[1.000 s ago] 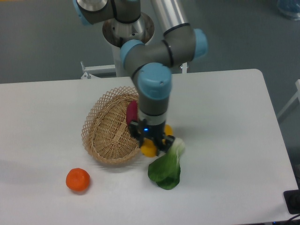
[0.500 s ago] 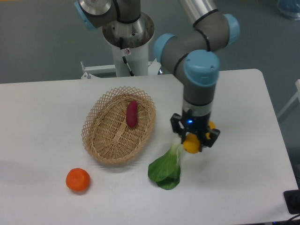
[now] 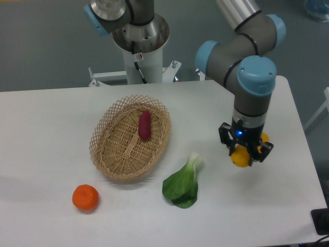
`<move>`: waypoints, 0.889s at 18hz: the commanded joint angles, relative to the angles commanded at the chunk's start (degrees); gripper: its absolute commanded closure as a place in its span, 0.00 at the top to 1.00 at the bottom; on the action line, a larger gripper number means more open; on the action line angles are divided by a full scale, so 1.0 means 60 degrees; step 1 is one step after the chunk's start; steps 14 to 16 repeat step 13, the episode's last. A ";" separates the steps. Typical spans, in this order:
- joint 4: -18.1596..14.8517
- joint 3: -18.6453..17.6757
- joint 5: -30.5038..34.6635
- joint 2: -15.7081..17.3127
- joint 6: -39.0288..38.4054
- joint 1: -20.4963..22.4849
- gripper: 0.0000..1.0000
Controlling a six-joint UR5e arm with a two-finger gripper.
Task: Pick up the mango from the basket
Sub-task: 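Carry the held mango away from the basket and hold it up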
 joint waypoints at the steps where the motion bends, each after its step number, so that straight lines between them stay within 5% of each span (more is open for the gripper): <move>1: -0.0089 0.0059 0.0102 -0.0030 0.0147 0.0015 0.40; 16: 0.0013 0.0089 0.0191 -0.0162 0.0705 0.0220 0.40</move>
